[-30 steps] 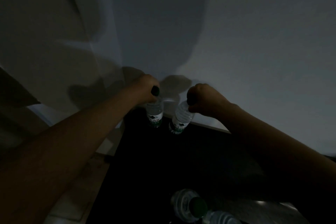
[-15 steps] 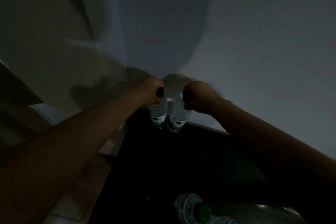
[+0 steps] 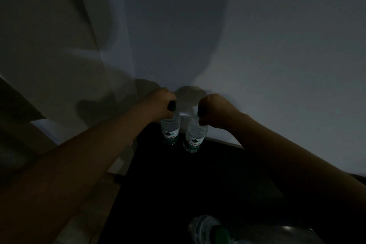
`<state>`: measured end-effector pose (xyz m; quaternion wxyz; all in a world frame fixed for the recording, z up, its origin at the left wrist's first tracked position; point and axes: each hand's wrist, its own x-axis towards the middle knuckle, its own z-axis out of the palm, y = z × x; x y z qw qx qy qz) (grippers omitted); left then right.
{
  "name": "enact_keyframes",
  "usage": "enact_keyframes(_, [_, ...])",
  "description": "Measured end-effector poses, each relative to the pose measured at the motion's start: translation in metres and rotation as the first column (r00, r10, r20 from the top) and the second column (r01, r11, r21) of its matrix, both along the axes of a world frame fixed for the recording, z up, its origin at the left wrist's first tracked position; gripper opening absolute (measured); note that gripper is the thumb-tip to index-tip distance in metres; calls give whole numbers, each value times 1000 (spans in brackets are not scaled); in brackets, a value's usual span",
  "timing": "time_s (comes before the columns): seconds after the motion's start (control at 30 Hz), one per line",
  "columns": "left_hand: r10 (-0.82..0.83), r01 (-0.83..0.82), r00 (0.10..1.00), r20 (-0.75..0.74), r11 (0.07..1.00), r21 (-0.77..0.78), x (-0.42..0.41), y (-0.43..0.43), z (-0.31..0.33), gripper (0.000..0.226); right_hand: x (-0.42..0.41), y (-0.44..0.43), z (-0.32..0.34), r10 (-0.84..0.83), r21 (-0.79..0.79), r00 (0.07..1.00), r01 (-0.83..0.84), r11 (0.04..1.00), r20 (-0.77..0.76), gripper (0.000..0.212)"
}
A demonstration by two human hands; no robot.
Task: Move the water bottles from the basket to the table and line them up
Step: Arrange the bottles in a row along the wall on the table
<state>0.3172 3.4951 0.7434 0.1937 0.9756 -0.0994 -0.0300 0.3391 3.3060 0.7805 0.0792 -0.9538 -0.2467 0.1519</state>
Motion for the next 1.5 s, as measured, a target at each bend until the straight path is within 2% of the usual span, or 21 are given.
enact_keyframes(0.37, [27, -26, 998, -57, 999, 23, 1, -2, -1, 16, -3, -2, -3, -2, 9, 1000, 2, 1000, 27, 26])
enact_keyframes(0.5, [47, -45, 997, -53, 998, 51, 3, -3, -6, 31, -5, -4, -5, 9, -9, 998, -8, 1000, 59, 25])
enact_keyframes(0.6, [59, -56, 996, -66, 997, 53, 5, -4, -9, 32, -7, -4, -7, 26, -8, 996, -25, 1000, 90, 22])
enact_keyframes(0.7, [71, -67, 995, -73, 996, 50, 4, -4, -9, 30, -9, -6, -9, 25, 25, 993, -28, 999, 117, 31])
enact_keyframes(0.9, [95, -93, 995, -29, 993, 71, -5, -10, -10, 31, -21, -19, -7, -35, 112, 994, 23, 993, 106, 53])
enact_keyframes(1.0, [113, -110, 994, -16, 988, 104, -13, -16, -6, 34, -32, -33, -2, -69, 135, 992, 54, 989, 108, 52])
enact_keyframes(1.2, [74, -85, 994, 75, 983, 165, -44, -34, 22, 35, -68, -71, 9, -41, 57, 998, 39, 998, 40, 45])
enact_keyframes(1.4, [-22, 21, 1000, 17, 999, 49, -107, -68, 41, 22, -116, -115, 20, -41, 112, 999, 40, 993, 7, 33])
enact_keyframes(1.5, [-79, 79, 997, -10, 997, -8, -141, -88, 47, 26, -142, -138, 21, -58, 163, 998, 55, 985, 9, 31])
